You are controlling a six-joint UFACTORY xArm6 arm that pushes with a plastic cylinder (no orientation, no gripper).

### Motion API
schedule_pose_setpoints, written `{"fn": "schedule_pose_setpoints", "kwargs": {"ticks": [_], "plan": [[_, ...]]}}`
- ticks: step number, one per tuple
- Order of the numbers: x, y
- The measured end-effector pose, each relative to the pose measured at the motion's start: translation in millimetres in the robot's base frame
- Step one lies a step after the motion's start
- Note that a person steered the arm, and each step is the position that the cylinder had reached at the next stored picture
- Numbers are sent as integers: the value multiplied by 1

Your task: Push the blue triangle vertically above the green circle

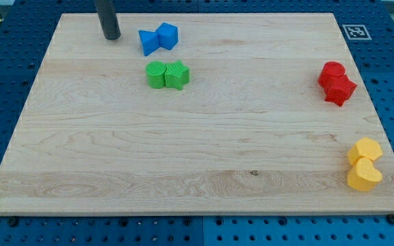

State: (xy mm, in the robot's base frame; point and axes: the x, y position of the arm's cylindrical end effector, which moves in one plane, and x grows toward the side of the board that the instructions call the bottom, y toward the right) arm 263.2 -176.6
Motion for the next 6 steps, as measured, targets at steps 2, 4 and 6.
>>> {"fn": "schedule_pose_setpoints", "kwargs": {"ticks": [2, 4, 6], "plan": [[1, -4], [4, -1], [20, 68]]}}
